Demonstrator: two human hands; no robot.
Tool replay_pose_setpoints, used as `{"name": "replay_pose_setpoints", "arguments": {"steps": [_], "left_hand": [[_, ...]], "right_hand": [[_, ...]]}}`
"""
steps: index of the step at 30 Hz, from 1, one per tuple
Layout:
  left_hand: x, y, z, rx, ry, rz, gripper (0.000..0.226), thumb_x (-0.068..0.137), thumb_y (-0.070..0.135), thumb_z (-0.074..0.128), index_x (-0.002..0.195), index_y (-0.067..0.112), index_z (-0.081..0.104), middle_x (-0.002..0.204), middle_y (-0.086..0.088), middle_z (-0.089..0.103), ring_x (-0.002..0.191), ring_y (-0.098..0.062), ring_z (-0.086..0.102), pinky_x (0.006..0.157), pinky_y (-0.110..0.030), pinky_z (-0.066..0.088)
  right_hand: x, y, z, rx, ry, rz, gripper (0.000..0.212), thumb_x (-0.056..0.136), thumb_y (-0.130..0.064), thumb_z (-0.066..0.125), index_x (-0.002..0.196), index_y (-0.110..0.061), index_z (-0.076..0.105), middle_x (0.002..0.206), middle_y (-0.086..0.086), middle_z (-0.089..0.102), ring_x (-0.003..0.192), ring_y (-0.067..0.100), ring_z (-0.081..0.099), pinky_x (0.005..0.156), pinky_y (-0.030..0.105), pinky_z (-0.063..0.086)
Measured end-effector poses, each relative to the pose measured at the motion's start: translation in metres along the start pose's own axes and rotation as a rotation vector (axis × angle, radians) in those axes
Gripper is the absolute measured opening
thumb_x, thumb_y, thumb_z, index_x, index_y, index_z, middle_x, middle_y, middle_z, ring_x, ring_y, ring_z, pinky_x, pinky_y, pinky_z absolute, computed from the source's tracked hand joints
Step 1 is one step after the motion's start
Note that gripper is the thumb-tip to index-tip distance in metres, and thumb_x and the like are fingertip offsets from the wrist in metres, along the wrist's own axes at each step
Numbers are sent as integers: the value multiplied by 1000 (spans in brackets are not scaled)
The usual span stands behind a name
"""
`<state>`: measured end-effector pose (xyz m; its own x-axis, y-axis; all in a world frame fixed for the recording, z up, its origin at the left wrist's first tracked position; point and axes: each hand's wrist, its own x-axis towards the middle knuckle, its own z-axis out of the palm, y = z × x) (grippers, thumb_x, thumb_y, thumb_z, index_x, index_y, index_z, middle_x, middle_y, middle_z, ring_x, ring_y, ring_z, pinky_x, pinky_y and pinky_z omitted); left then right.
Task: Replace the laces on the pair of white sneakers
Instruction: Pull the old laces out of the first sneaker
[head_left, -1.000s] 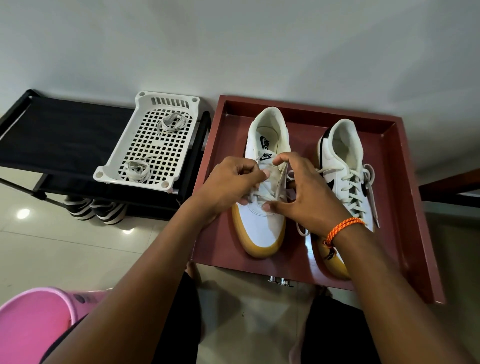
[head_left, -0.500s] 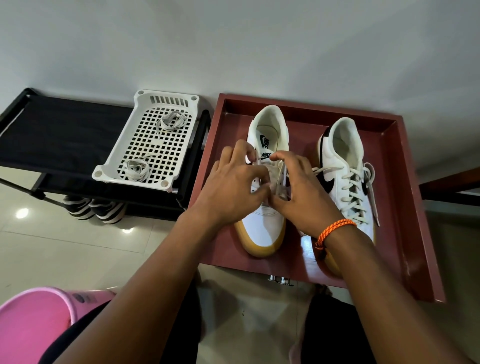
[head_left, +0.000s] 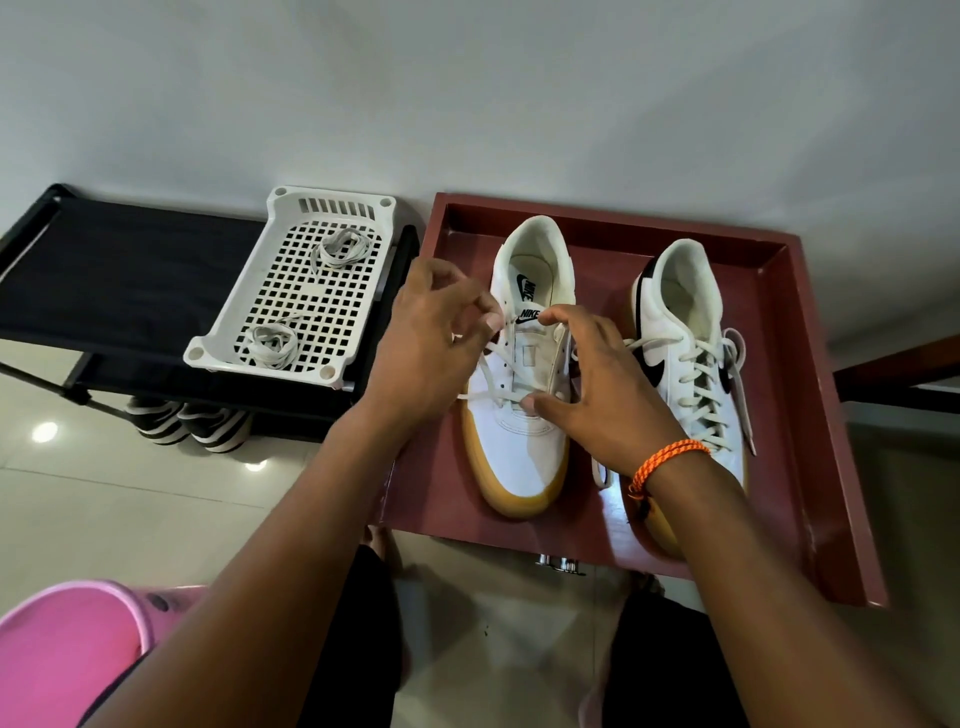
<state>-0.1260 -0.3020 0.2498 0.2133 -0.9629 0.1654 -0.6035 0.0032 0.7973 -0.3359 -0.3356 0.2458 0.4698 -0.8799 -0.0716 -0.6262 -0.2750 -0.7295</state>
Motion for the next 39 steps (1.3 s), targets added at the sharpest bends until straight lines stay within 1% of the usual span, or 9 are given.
{"name": "replay_pose_setpoints", "arguments": {"steps": [3, 6, 9, 12, 14, 20, 25, 32, 39], "left_hand": [[-9, 8, 9, 213, -116, 176, 15, 97, 35, 64, 100, 32, 78, 157, 2, 37, 143, -26, 39, 108, -56, 48], [-20, 14, 25, 373, -270, 158, 9, 96, 31, 69, 100, 30, 77, 176, 2, 14, 160, -30, 15, 112, -64, 40], [-17, 13, 25, 327, -217, 161, 7, 94, 26, 68, 91, 26, 74, 173, 1, 21, 156, -34, 22, 110, -63, 41], [-1, 7, 5, 209, -14, 71, 27, 93, 36, 51, 88, 24, 74, 161, -1, 39, 143, -35, 38, 109, -51, 40], [3, 2, -7, 160, 30, 34, 22, 93, 36, 57, 91, 27, 77, 157, 2, 44, 141, -32, 40, 111, -48, 38], [-16, 17, 16, 372, -337, 184, 14, 99, 41, 67, 101, 32, 77, 175, 8, 19, 160, -27, 14, 120, -60, 32], [-19, 14, 20, 375, -281, 205, 7, 100, 29, 68, 96, 25, 72, 175, 3, 14, 158, -30, 18, 118, -57, 33], [-5, 6, 1, 264, -84, 51, 13, 100, 37, 61, 96, 30, 71, 165, 3, 31, 144, -37, 35, 108, -65, 41], [-18, 20, 19, 449, -219, 205, 10, 100, 39, 68, 106, 34, 75, 177, 3, 12, 157, -32, 22, 118, -55, 35]], "right_hand": [[0, -1, -1, -9, 8, -13, 82, 84, -27, 87, 149, -41, 39, 147, -7, 42, 114, 9, 52, 97, 39, 54], [0, 0, -1, -1, 11, -39, 76, 88, -29, 82, 150, -42, 39, 149, -7, 42, 114, 15, 59, 94, 43, 58], [0, 1, -1, -11, 6, -23, 82, 85, -28, 87, 150, -42, 40, 149, -7, 42, 117, 14, 57, 94, 37, 54], [-1, 0, -2, -9, 4, -10, 82, 82, -29, 89, 148, -41, 41, 146, -7, 43, 114, 11, 51, 94, 33, 49], [-1, -1, -2, -9, 4, -6, 81, 82, -28, 89, 147, -41, 42, 145, -8, 44, 110, 11, 51, 94, 33, 50], [1, -1, -2, 1, 19, -34, 76, 87, -29, 85, 149, -40, 43, 145, -7, 45, 115, 10, 55, 93, 31, 50], [1, 0, -2, -7, 8, -23, 82, 82, -29, 90, 149, -41, 43, 144, -6, 46, 117, 8, 53, 92, 25, 45], [2, 0, -1, 7, 7, -21, 82, 78, -27, 92, 144, -41, 46, 143, -7, 45, 116, 17, 57, 96, 44, 58], [2, 1, -1, 31, 10, -34, 80, 82, -29, 89, 147, -44, 43, 146, -8, 44, 117, 19, 63, 93, 44, 60]]}}
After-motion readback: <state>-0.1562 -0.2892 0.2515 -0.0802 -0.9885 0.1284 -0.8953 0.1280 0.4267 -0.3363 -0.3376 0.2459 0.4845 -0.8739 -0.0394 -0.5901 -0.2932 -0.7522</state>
